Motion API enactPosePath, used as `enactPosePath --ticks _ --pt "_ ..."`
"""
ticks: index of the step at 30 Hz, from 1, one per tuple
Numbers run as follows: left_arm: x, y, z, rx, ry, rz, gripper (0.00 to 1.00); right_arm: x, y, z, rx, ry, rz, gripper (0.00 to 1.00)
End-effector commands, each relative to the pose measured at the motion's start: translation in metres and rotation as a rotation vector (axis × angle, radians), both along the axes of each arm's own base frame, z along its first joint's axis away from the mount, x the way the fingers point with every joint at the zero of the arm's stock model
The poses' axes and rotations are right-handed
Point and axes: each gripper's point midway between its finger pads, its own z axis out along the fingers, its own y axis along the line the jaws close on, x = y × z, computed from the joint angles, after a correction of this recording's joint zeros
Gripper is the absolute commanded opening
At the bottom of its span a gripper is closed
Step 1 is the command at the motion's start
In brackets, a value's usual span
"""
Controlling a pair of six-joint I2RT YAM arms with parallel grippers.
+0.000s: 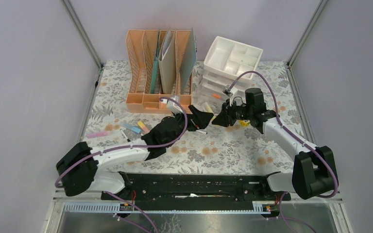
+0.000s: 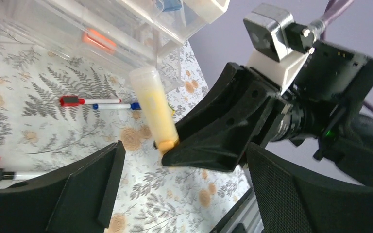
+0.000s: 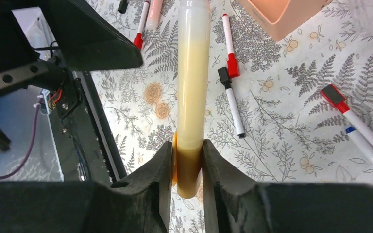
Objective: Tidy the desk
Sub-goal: Place the stationery in the storage box.
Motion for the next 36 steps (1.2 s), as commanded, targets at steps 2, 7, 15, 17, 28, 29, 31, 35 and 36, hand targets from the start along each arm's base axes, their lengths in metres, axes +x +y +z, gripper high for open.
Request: enactPosePath --ticks 2,7,15,17,28,29,31,35,36 --pt "-0.007 0.03 0.016 0.073 -0.166 -0.02 0.99 0.013 -0.015 0.028 -0.093 -0.199 0.016 0.0" --pt "-0.003 0.07 -0.009 0.16 -0.116 0.004 0.99 0.033 -0.041 0.034 -0.273 -0.337 -0.037 0.0" --pt "-0.001 0.143 -0.026 0.244 -0.099 0.165 0.99 0.08 -0.077 0.042 -0.57 -0.495 -0.063 0.03" --pt "-0.002 0.156 -0.03 0.263 -0.096 0.202 0.99 0.092 -0.08 0.043 -0.611 -0.507 -0.07 0.04" --pt "-0.007 0.197 -0.045 0.342 -0.066 0.319 0.99 0.138 -0.067 0.031 -0.622 -0.469 -0.055 0.04" --pt "-0.007 0.198 -0.046 0.345 -0.064 0.323 0.99 0.14 -0.067 0.03 -0.624 -0.465 -0.053 0.04" --pt "-0.007 0.199 -0.047 0.346 -0.06 0.326 0.99 0.15 -0.103 0.018 -0.823 -0.444 -0.143 0.27" --pt "-0.007 0.201 -0.049 0.348 -0.052 0.331 0.99 0.152 -0.108 0.012 -0.842 -0.416 -0.169 0.45" --pt "-0.008 0.201 -0.05 0.349 -0.05 0.33 0.99 0.153 -0.109 0.012 -0.846 -0.411 -0.176 0.47"
